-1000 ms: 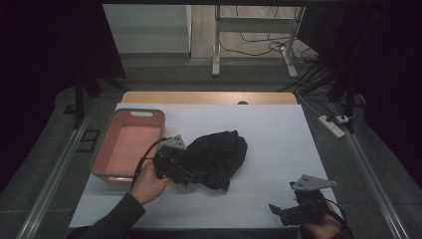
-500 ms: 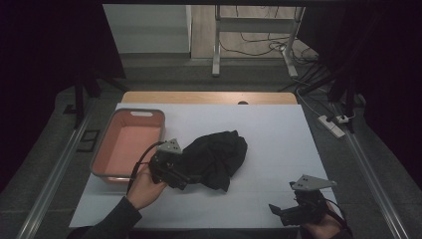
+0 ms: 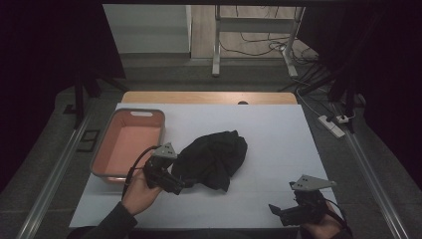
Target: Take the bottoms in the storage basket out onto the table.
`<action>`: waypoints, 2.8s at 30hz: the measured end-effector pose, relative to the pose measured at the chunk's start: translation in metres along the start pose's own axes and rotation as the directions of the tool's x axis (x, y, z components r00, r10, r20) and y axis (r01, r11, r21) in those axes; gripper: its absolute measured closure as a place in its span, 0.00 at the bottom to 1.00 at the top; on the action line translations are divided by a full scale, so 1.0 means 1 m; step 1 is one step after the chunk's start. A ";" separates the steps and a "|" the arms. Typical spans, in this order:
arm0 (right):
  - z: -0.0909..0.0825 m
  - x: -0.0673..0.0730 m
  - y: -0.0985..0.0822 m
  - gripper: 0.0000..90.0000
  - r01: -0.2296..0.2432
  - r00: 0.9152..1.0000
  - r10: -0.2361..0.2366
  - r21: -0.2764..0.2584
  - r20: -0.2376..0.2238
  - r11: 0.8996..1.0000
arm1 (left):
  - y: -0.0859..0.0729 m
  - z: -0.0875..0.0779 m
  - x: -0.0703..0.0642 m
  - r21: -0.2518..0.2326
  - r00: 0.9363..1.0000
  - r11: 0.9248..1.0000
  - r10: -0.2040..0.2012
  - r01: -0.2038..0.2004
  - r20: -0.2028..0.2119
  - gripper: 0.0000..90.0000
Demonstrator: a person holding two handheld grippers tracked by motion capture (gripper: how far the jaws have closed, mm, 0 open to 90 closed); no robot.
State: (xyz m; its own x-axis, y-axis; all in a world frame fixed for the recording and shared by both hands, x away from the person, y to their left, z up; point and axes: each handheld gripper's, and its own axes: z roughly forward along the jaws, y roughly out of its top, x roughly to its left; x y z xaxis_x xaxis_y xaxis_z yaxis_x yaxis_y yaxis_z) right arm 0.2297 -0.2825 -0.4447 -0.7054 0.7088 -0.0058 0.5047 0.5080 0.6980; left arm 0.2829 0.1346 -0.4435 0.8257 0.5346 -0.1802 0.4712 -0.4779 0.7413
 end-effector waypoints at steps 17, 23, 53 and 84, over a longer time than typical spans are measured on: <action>0.000 0.000 0.000 0.00 0.004 1.000 -0.004 0.005 0.004 1.000 | -0.011 -0.013 -0.006 -0.020 1.000 1.000 -0.017 0.016 -0.008 0.00; 0.000 0.000 0.000 0.00 -0.001 1.000 0.001 0.003 0.004 1.000 | -0.016 -0.017 -0.007 -0.021 1.000 0.999 -0.026 0.026 -0.012 0.00; 0.001 0.000 0.000 0.00 -0.008 1.000 0.008 0.004 0.003 1.000 | -0.049 -0.046 -0.008 -0.062 0.994 0.994 -0.097 0.094 -0.049 0.00; 0.001 -0.001 0.001 0.00 -0.011 1.000 0.011 0.013 0.004 1.000 | -0.102 -0.081 -0.008 -0.086 0.973 0.979 -0.193 0.183 -0.129 0.00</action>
State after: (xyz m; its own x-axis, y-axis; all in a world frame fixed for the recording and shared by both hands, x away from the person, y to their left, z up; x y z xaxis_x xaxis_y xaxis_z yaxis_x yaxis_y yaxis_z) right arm 0.2312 -0.2818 -0.4450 -0.6977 0.7164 -0.0015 0.5186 0.5066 0.6888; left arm 0.2035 0.2360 -0.4649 0.6721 0.7021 -0.2351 0.5861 -0.3104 0.7484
